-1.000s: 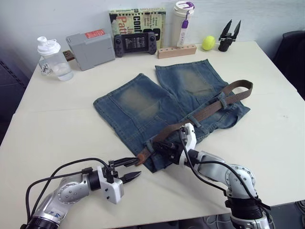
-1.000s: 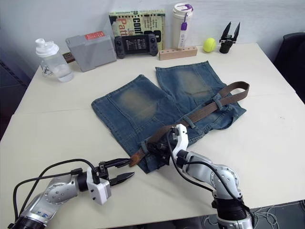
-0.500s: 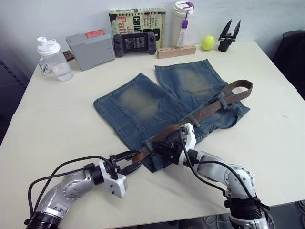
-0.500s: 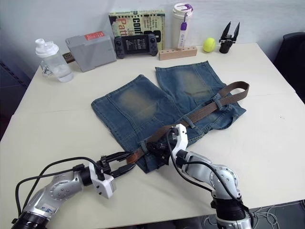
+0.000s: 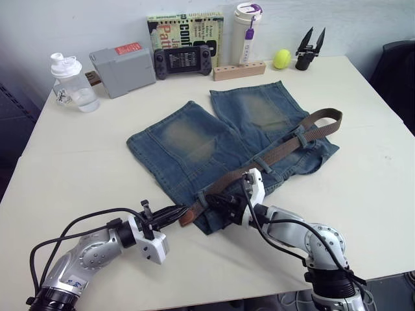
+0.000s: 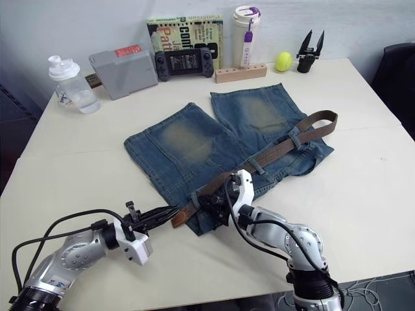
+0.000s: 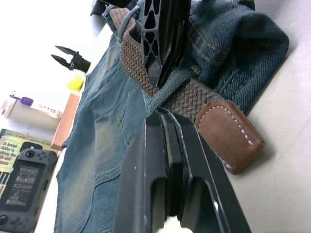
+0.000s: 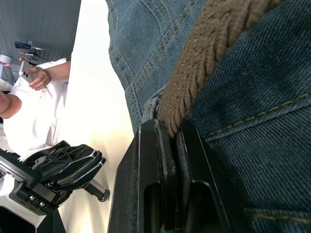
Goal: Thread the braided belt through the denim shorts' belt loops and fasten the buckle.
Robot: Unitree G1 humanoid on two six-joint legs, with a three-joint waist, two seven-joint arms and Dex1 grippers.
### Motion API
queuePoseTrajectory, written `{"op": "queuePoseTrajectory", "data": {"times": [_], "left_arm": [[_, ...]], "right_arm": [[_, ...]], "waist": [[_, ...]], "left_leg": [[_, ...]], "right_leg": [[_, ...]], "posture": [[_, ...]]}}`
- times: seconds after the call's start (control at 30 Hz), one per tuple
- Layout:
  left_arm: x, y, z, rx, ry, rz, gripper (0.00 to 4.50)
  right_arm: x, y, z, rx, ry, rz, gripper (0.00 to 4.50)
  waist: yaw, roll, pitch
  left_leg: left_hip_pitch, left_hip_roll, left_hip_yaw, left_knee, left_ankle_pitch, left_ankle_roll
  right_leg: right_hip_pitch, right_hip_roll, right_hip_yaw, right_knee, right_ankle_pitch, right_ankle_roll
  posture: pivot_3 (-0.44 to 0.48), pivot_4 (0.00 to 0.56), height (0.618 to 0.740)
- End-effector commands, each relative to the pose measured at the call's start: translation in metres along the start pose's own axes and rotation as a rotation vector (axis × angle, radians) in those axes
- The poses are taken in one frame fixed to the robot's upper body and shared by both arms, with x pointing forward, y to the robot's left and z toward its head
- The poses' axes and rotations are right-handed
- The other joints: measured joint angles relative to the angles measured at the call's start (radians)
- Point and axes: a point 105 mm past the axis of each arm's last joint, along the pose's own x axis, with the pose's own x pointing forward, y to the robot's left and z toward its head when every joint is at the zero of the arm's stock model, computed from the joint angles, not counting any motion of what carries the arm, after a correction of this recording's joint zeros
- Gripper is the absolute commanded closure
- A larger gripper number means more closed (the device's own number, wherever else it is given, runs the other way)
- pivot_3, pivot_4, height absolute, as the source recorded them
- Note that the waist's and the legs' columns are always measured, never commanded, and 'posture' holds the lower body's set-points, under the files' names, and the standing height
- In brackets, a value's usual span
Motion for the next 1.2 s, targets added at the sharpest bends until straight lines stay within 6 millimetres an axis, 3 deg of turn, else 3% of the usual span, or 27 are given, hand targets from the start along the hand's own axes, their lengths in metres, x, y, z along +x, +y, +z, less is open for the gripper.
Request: {"op": "queuePoseTrajectory", "data": {"times": [0.03, 0.13, 0.33, 0.8, 1.0, 1.2], "left_arm": [[-0.006, -0.022, 0.003, -0.138, 0.009, -0.09, 4.46], [-0.006, -0.029, 0.007, -0.219, 0.01, -0.105, 3.61], [-0.005, -0.036, 0.003, -0.223, 0.047, -0.128, 0.91], [-0.005, -0.047, 0.01, -0.344, 0.04, -0.151, 0.91], [-0.004, -0.045, 0.025, -0.632, -0.016, -0.114, 0.91], [-0.01, -0.05, 0.013, -0.559, 0.055, -0.152, 0.91]], "right_arm": [[0.0, 0.008, -0.001, 0.011, 0.005, 0.043, 4.5], [-0.001, 0.008, -0.002, 0.012, 0.007, 0.039, 4.5], [0.0, 0.008, -0.002, 0.013, 0.009, 0.039, 4.5], [0.0, 0.009, -0.003, 0.011, 0.016, 0.043, 4.5], [-0.001, 0.009, -0.005, 0.014, 0.021, 0.045, 4.5], [0.0, 0.01, -0.006, 0.014, 0.024, 0.046, 4.5]], "waist": [[-0.003, 0.0, 0.0], [-0.008, 0.0, 0.0], [-0.013, 0.0, -0.001], [-0.016, 0.001, -0.002], [-0.019, 0.001, -0.002], [-0.018, 0.001, -0.002]], "left_leg": [[0.0, 0.0, 0.0, 0.0, 0.0, 0.0], [0.0, 0.0, 0.0, 0.0, -0.001, 0.0], [0.0, -0.002, 0.0, 0.0, -0.001, 0.0], [0.0, -0.002, 0.0, 0.0, -0.001, 0.001], [0.0, -0.002, -0.001, 0.0, -0.002, 0.001], [0.0, -0.003, -0.001, 0.0, -0.002, 0.001]], "right_leg": [[0.0, 0.0, 0.0, 0.0, 0.0, 0.0], [-0.001, 0.0, 0.0, 0.0, 0.0, -0.001], [0.0, 0.0, -0.001, 0.0, 0.0, -0.001], [0.0, -0.002, -0.001, 0.0, 0.0, 0.0], [0.0, -0.003, -0.001, 0.0, 0.0, 0.0], [-0.001, -0.002, -0.001, 0.0, 0.0, 0.0]], "posture": [[0.0, 0.15, 0.72], [0.0, 0.15, 0.72], [0.0, 0.15, 0.72], [0.0, 0.15, 0.72], [0.0, 0.15, 0.72], [0.0, 0.15, 0.72]]}}
